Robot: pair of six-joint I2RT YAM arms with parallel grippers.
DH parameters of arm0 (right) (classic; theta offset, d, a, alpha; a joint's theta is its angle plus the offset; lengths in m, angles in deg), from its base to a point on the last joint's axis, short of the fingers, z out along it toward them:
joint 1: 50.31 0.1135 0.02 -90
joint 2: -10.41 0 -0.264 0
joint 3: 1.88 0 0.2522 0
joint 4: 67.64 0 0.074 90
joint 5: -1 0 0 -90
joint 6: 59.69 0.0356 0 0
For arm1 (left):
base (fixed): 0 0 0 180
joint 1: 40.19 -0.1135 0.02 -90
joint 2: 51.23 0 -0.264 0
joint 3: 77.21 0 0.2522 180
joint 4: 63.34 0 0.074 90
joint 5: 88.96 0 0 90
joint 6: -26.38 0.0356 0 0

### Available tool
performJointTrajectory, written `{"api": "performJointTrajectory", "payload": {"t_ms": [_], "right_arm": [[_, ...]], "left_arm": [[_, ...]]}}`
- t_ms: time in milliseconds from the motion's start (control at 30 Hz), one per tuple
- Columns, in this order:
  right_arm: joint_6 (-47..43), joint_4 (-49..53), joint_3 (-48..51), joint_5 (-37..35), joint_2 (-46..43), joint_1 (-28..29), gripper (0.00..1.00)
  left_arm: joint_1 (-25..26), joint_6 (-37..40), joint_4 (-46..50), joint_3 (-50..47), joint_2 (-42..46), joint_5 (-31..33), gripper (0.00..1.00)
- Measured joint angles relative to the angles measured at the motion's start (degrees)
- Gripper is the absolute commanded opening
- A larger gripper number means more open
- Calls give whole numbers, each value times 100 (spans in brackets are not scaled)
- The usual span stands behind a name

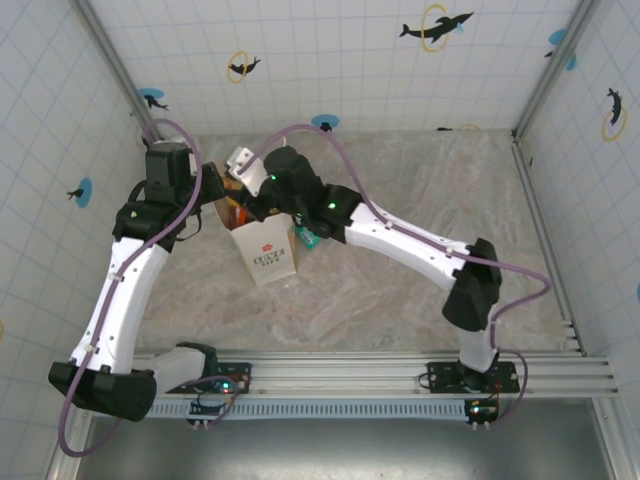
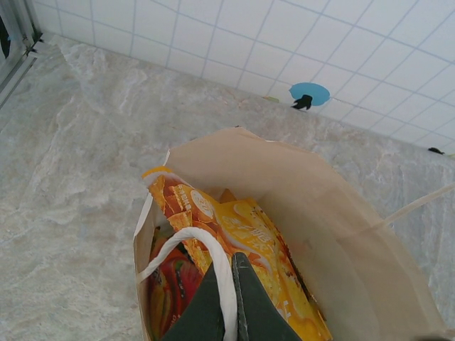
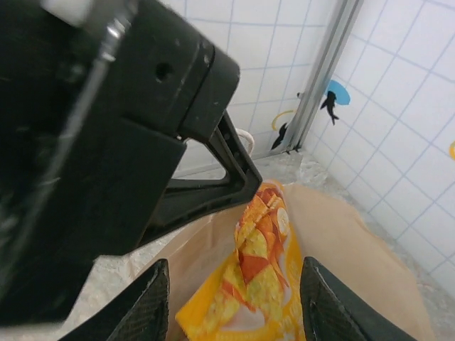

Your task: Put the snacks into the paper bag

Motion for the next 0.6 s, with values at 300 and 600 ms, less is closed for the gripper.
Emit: {"api": "performJointTrajectory", "payload": {"t_ms": [300,600], "right_arm": [[96,507,-352,-15,557,-76,52],[201,675,-415,374,614,-125,55]], "left_arm": [[-26,-17,7,-28,7,92,8],[-26,-26,4,-33,164,192,8]]}}
